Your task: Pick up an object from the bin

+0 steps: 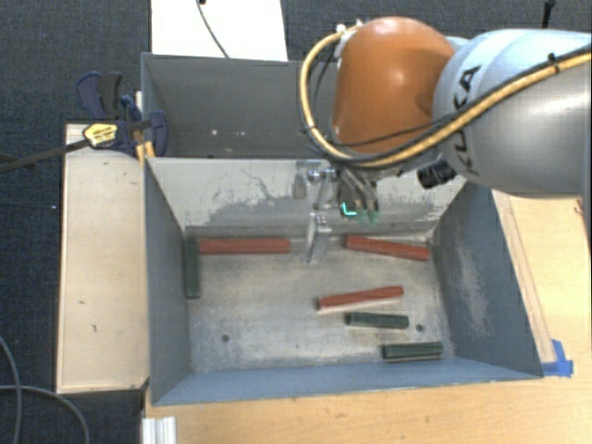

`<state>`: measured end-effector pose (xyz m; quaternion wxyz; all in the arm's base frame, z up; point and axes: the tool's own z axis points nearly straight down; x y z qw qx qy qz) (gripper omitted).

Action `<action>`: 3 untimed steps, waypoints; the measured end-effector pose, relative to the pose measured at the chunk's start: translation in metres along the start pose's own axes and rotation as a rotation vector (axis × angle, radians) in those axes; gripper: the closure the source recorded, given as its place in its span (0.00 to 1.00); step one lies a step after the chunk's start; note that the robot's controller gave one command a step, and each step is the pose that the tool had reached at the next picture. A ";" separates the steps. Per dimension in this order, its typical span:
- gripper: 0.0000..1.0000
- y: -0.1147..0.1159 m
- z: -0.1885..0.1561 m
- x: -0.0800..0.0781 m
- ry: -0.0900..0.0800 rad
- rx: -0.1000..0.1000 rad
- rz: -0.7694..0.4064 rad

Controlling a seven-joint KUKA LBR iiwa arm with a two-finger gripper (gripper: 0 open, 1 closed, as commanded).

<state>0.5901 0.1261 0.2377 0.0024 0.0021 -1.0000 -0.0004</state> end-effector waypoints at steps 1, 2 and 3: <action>0.00 -0.122 0.153 0.019 0.001 0.003 -0.190; 1.00 -0.118 0.148 0.017 -0.007 0.000 -0.189; 0.00 -0.118 0.148 0.017 -0.007 0.000 -0.186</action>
Offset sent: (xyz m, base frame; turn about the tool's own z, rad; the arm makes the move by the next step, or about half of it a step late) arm -0.0178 -0.1182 -0.1490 -0.1951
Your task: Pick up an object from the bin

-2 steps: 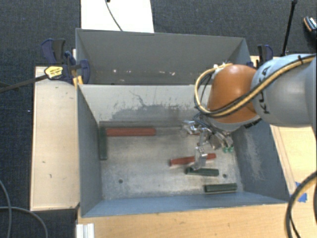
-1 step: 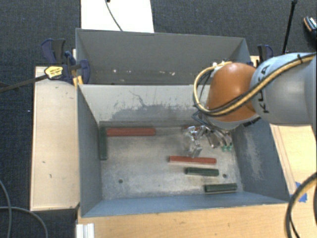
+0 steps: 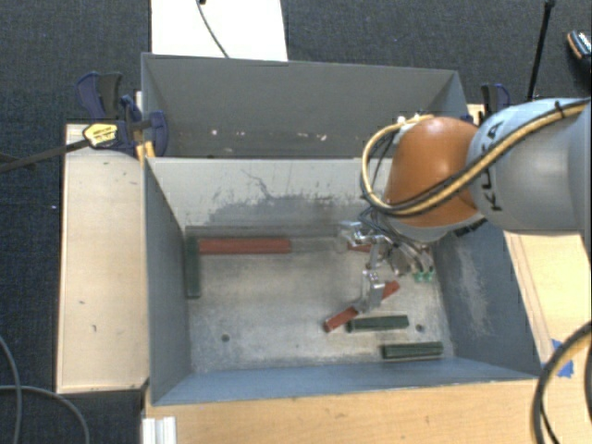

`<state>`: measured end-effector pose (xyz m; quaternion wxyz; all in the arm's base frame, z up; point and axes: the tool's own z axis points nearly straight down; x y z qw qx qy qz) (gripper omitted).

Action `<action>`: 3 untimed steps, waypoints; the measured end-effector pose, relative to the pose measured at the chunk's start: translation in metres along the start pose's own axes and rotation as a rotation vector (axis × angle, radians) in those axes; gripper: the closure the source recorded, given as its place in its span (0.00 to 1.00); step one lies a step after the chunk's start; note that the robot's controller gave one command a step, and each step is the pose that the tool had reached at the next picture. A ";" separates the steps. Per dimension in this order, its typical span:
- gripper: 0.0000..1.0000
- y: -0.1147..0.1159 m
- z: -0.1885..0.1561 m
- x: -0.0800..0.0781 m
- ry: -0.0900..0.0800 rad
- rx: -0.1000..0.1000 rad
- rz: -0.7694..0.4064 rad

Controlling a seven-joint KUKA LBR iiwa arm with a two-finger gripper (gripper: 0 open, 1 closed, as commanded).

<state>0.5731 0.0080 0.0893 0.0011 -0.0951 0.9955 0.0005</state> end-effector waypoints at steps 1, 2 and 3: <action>0.00 0.022 0.018 0.050 0.000 0.000 -0.204; 1.00 0.022 0.018 0.049 0.001 0.000 -0.200; 1.00 0.020 -0.117 0.063 -0.007 0.003 -0.213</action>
Offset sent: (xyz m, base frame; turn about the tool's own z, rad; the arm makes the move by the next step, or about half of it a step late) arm -0.0534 0.0120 -0.0193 -0.2064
